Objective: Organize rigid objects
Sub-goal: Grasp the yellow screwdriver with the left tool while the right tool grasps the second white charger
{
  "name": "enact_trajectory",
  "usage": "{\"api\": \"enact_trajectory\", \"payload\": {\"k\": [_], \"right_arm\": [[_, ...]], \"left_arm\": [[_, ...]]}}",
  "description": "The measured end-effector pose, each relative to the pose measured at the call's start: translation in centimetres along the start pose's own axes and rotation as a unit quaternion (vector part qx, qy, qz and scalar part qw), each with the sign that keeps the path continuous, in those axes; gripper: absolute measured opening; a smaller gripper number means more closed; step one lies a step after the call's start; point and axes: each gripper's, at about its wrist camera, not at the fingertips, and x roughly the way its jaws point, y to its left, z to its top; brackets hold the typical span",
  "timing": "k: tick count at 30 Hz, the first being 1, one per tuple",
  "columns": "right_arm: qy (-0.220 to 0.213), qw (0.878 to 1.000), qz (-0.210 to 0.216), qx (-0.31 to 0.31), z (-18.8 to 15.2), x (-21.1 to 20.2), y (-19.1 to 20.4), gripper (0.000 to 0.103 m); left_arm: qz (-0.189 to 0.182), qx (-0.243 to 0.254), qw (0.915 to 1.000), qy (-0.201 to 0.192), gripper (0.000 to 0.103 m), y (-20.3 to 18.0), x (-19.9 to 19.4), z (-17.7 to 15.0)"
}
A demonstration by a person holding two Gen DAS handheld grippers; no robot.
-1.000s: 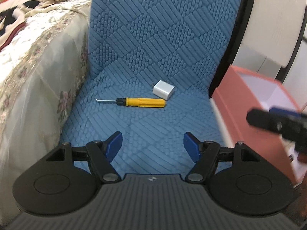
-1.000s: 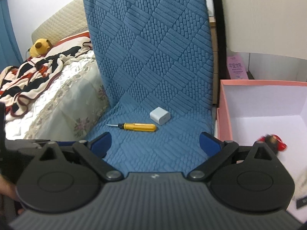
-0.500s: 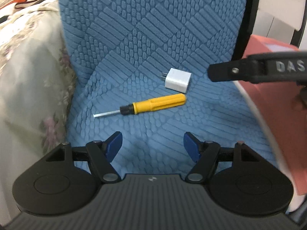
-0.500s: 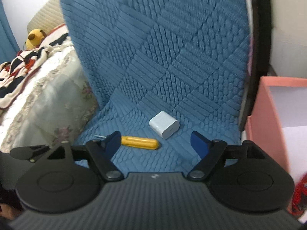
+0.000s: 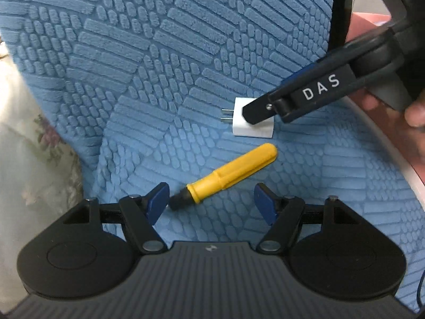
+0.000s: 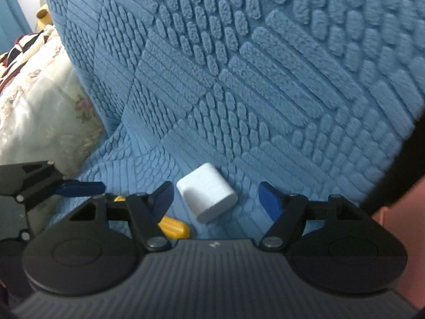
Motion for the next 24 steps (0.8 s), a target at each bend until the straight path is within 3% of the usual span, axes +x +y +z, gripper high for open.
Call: {"api": "enact_trajectory", "payload": {"k": [9,13,17,24], "right_arm": [[0.029,0.998,0.005,-0.048,0.5,3.1,0.6,0.071],[0.030,0.996,-0.008,-0.087,0.1,3.7,1.6,0.068],[0.031,0.996,-0.012,-0.089,0.2,3.8,2.0,0.057],[0.021,0.996,-0.030,-0.083,0.0,2.7,2.6,0.055]], "left_arm": [[-0.044,0.010,0.9987,0.023,0.073,2.1,1.9,0.4],[-0.065,0.003,0.9975,0.029,0.062,3.1,2.1,0.7],[-0.079,0.009,0.9958,0.045,0.037,3.3,1.5,1.0],[-0.099,-0.003,0.9930,0.063,0.022,2.6,-0.1,0.9]]}}
